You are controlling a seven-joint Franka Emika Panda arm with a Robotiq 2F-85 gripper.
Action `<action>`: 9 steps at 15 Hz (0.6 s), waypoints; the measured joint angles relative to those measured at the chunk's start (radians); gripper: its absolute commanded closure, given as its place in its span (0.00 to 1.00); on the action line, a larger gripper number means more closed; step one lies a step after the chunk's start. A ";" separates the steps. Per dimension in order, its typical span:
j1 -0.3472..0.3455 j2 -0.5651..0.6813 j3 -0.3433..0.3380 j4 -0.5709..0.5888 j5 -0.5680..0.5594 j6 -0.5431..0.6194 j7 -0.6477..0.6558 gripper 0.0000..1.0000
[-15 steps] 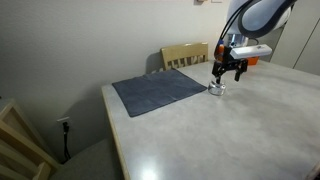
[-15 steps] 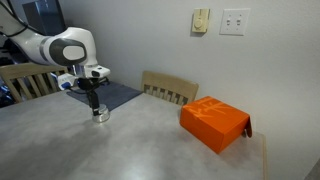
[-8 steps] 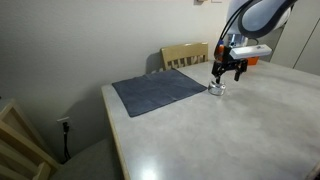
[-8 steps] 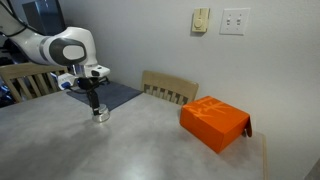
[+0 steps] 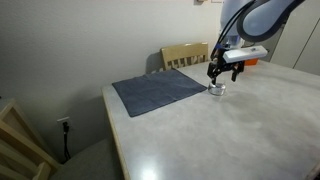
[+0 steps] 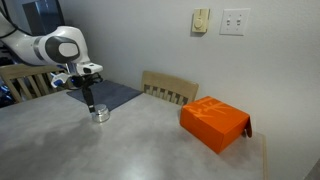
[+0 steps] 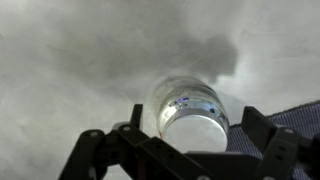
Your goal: Remove the lid from the silver container
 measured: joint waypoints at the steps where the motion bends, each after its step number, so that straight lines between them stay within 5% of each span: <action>1: 0.007 0.000 0.000 0.002 -0.007 -0.003 0.010 0.00; 9: 0.003 0.000 0.000 0.046 -0.017 -0.092 -0.004 0.00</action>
